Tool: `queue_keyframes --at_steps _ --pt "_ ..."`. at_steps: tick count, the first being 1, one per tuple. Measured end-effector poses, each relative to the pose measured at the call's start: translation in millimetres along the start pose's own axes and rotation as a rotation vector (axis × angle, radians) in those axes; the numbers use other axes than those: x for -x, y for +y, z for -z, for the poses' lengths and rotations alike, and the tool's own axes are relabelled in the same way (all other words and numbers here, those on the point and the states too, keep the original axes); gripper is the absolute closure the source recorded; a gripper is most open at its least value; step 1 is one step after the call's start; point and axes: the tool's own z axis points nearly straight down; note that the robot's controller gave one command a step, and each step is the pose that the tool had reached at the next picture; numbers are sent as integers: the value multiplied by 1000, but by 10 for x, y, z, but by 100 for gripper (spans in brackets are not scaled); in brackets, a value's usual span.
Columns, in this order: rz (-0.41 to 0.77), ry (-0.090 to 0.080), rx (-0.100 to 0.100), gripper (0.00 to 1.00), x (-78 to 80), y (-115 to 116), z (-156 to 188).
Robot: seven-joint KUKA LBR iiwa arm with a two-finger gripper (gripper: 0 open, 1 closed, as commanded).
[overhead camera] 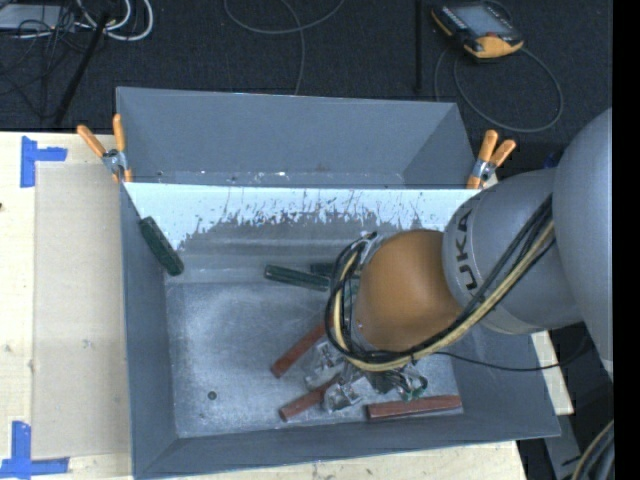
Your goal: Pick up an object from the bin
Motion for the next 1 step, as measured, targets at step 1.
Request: queue_keyframes --at_steps 1 --pt "0 0 0 100 0 0 0"
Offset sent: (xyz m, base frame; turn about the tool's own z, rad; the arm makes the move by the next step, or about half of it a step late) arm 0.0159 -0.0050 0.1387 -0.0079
